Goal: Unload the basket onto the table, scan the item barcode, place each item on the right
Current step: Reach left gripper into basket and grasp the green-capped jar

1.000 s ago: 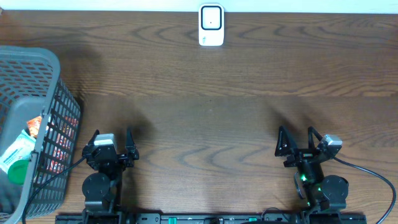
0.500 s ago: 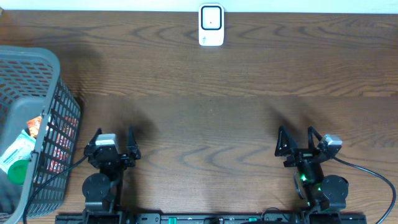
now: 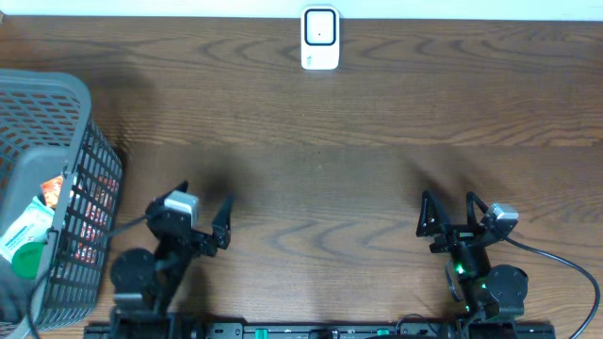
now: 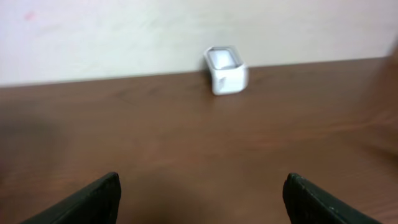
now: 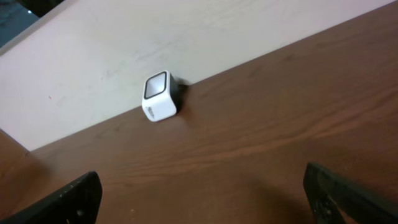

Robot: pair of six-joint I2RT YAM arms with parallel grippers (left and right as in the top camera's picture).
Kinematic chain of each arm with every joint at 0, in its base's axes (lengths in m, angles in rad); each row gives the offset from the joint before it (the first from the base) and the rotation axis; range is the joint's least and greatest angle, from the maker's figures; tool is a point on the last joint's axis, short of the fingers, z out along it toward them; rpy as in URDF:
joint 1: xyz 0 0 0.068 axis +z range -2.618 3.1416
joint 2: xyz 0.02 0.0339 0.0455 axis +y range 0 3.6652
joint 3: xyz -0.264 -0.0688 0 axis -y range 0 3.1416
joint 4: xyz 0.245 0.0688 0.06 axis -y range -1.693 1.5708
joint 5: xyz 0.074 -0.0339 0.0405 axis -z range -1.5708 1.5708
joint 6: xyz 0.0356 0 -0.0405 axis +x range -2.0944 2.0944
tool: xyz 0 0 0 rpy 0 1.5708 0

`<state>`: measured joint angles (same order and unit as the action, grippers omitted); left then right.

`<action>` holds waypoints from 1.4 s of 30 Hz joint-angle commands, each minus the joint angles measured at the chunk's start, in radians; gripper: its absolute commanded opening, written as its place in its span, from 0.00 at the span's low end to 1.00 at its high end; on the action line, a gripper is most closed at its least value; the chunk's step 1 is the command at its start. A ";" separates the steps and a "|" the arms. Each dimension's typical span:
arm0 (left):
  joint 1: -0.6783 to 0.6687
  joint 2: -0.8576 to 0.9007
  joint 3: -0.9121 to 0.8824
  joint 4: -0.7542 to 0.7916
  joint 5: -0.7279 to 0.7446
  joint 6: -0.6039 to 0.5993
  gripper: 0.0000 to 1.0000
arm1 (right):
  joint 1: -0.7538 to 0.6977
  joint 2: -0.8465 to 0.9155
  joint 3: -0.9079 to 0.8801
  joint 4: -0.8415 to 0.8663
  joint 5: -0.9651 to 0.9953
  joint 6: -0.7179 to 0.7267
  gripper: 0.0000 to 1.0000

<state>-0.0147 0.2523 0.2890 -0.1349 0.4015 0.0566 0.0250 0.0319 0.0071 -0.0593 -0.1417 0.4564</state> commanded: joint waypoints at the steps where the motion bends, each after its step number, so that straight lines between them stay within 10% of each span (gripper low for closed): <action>1: 0.004 0.140 0.192 -0.015 0.167 -0.003 0.84 | 0.023 0.002 -0.002 -0.003 0.002 0.007 0.99; 9: 0.004 0.501 0.792 -0.458 0.189 -0.067 0.84 | 0.023 0.002 -0.002 -0.003 0.002 0.007 0.99; 16: 0.014 0.586 0.935 -0.490 0.185 -0.133 0.84 | 0.023 0.002 -0.002 -0.003 0.002 0.007 0.99; 22: 0.148 0.728 1.342 -0.782 -0.384 -0.337 0.84 | 0.023 0.002 -0.002 -0.003 0.002 0.007 0.99; 27: 0.346 0.908 1.653 -1.119 -0.526 -0.378 0.84 | 0.023 0.002 -0.002 -0.003 0.002 0.007 0.99; 42: 0.869 1.201 1.546 -1.340 -0.526 -0.674 0.79 | 0.023 0.002 -0.002 -0.003 0.002 0.007 0.99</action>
<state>0.8158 1.4597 1.8851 -1.4879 -0.1055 -0.5545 0.0250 0.0349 0.0071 -0.0593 -0.1413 0.4564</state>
